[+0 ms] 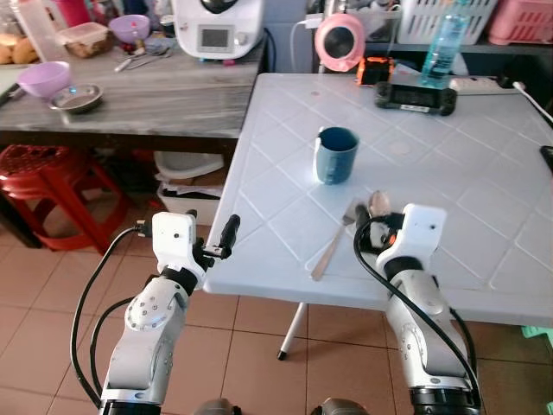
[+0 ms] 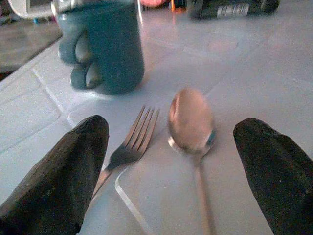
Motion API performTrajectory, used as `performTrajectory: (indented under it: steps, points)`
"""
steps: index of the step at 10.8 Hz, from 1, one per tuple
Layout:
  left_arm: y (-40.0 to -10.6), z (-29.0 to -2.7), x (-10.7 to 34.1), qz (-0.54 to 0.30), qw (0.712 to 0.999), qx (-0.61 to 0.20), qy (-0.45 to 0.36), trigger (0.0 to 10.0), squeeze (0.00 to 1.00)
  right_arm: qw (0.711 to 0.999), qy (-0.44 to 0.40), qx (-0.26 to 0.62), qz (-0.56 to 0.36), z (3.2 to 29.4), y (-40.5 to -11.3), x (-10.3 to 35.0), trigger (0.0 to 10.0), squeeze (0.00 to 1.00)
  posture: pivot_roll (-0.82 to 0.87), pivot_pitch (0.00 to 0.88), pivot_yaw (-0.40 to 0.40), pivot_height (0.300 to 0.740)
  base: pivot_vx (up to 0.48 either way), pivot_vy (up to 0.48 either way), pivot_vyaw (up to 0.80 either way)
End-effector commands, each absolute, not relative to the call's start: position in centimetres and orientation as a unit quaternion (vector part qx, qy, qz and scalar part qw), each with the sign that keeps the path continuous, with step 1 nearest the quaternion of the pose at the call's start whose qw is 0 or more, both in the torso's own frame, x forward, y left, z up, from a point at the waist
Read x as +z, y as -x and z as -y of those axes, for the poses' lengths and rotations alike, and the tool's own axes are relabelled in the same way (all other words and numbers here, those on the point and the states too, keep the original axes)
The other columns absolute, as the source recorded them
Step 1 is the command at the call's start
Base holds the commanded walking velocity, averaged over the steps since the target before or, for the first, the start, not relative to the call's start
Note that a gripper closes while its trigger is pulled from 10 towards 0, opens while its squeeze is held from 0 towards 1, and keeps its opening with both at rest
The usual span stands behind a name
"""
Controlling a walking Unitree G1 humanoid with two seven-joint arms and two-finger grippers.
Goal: Setting the table
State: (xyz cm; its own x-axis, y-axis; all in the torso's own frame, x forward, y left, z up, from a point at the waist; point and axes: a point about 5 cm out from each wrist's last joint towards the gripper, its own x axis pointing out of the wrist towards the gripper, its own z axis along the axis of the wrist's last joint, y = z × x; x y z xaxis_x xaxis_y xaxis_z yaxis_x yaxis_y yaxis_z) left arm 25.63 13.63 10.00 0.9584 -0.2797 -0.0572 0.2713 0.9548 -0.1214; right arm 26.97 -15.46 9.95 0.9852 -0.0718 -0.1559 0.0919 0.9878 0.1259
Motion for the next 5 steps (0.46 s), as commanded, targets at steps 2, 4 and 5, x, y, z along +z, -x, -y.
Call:
performTrajectory:
  steps: [2, 4, 5]
  points:
    - [-25.5, -13.5, 10.1, -0.041, 0.986, -0.15, 0.051, 10.0, 0.0, 0.993, -0.071, -0.022, -0.093, 14.4, -27.7, 10.3, 10.0, 0.0, -0.01, 0.0, 0.052, 0.74, 0.0, 0.0, 0.0]
    - [-25.5, -13.2, 10.2, -0.043, 0.985, -0.158, 0.056, 10.0, 0.0, 0.988, -0.098, -0.026, -0.118, 13.8, -28.2, 10.6, 10.0, 0.0, -0.01, 0.0, 0.048, 0.74, 0.0, 0.0, 0.0]
    - [-25.5, -13.2, 10.2, -0.043, 0.985, -0.158, 0.056, 10.0, 0.0, 0.988, -0.098, -0.026, -0.118, 13.8, -28.2, 10.6, 10.0, 0.0, -0.01, 0.0, 0.048, 0.74, 0.0, 0.0, 0.0]
